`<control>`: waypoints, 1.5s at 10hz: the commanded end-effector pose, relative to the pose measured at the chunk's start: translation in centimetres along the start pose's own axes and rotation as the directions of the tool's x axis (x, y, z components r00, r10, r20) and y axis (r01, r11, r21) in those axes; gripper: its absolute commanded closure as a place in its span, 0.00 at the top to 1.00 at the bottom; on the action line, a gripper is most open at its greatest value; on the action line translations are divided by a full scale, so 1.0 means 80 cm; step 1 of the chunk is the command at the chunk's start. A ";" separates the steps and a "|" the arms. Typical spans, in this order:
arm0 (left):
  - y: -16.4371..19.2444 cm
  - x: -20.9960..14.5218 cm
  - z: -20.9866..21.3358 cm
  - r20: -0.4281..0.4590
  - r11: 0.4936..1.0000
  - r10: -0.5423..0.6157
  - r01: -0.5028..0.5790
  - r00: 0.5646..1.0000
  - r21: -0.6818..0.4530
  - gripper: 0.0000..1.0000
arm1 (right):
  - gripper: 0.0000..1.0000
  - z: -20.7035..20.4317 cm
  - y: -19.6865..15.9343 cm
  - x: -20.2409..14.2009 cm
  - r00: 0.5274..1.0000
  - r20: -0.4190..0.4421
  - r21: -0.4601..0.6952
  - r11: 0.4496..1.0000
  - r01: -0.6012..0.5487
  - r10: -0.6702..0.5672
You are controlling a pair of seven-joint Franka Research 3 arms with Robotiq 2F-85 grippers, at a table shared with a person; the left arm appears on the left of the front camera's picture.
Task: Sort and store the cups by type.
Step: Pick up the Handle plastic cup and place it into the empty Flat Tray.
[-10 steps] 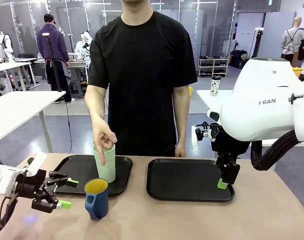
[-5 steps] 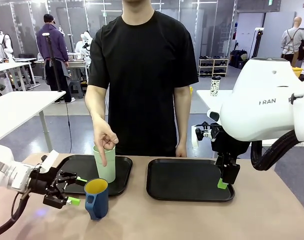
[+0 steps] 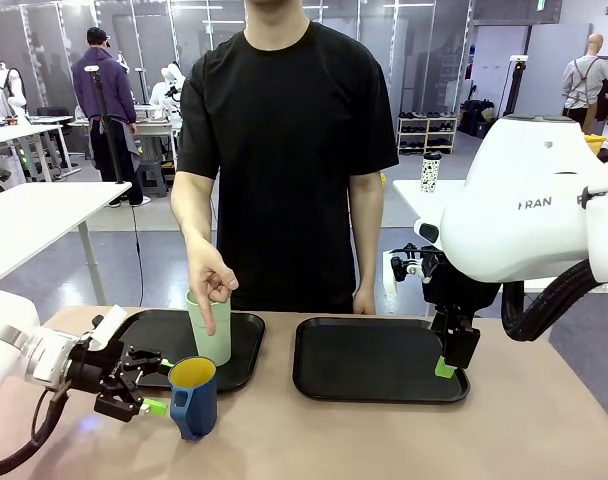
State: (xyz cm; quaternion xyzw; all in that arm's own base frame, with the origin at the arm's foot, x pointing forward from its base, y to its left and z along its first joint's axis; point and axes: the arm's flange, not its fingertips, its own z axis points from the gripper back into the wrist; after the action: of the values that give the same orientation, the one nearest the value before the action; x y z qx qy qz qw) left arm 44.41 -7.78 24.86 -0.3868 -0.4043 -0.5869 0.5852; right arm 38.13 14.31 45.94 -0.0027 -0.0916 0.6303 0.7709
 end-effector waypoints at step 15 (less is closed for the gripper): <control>0.013 -0.007 -0.066 0.142 0.995 -0.036 0.049 0.989 -0.087 1.00 | 1.00 0.002 0.000 0.000 1.000 0.000 -0.003 1.000 0.000 0.000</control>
State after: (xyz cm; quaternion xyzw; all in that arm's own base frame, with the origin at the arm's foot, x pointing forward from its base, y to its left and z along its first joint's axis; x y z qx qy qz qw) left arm 45.09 -12.15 22.83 -0.4369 -0.4027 -0.5963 0.5399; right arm 38.13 14.30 45.94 -0.0027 -0.0916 0.6303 0.7709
